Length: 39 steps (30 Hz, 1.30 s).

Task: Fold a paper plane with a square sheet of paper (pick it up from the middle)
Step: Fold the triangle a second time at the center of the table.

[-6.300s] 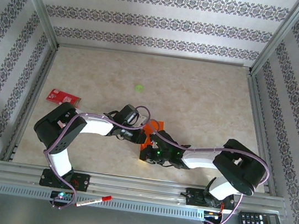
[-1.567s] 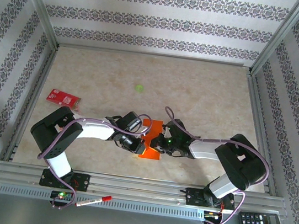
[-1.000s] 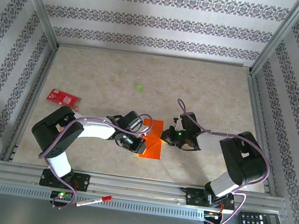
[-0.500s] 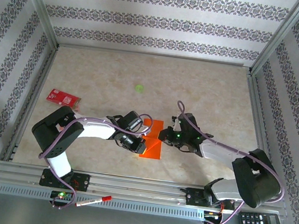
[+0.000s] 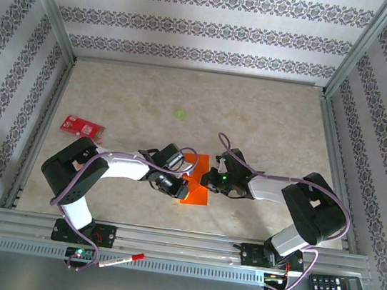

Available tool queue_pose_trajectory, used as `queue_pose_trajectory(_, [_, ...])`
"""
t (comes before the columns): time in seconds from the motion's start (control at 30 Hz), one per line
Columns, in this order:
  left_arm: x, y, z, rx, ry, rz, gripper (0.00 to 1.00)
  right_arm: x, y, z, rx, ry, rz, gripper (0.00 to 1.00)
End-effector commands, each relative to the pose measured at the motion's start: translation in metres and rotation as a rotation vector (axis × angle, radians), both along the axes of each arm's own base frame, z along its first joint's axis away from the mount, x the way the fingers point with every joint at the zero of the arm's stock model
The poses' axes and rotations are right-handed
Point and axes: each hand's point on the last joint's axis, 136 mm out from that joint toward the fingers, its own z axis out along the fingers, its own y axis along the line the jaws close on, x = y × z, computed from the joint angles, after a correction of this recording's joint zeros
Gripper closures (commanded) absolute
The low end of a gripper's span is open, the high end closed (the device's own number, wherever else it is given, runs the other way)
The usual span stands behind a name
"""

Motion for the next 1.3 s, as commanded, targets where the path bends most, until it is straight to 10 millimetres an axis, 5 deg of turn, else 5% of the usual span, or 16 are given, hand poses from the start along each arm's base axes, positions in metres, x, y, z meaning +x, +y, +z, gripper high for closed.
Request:
queue_pose_trajectory(0.0, [-0.018,0.038,-0.036,0.219,0.067,0.016,1.00,-0.003,-0.010,-0.014,-0.040,0.010,-0.012,1.00])
queue_pose_trajectory(0.23, [0.008,0.011,0.002,0.121,-0.003,0.044,0.87,-0.015,-0.018,-0.024,-0.060,0.037,-0.012,1.00])
queue_pose_trajectory(0.43, [0.025,-0.022,0.034,-0.038,-0.022,0.061,0.87,-0.017,-0.020,-0.028,-0.061,0.045,-0.015,1.00])
queue_pose_trajectory(0.6, [0.028,-0.037,0.029,-0.076,0.024,0.050,1.00,-0.016,-0.020,-0.030,-0.062,0.046,-0.017,1.00])
queue_pose_trajectory(0.8, [0.030,-0.040,0.013,-0.071,0.063,0.050,1.00,-0.016,-0.020,-0.030,-0.062,0.046,-0.022,1.00])
queue_pose_trajectory(1.27, [-0.002,0.010,-0.025,0.095,0.149,0.080,1.00,-0.019,-0.025,-0.037,-0.082,0.067,-0.033,1.00])
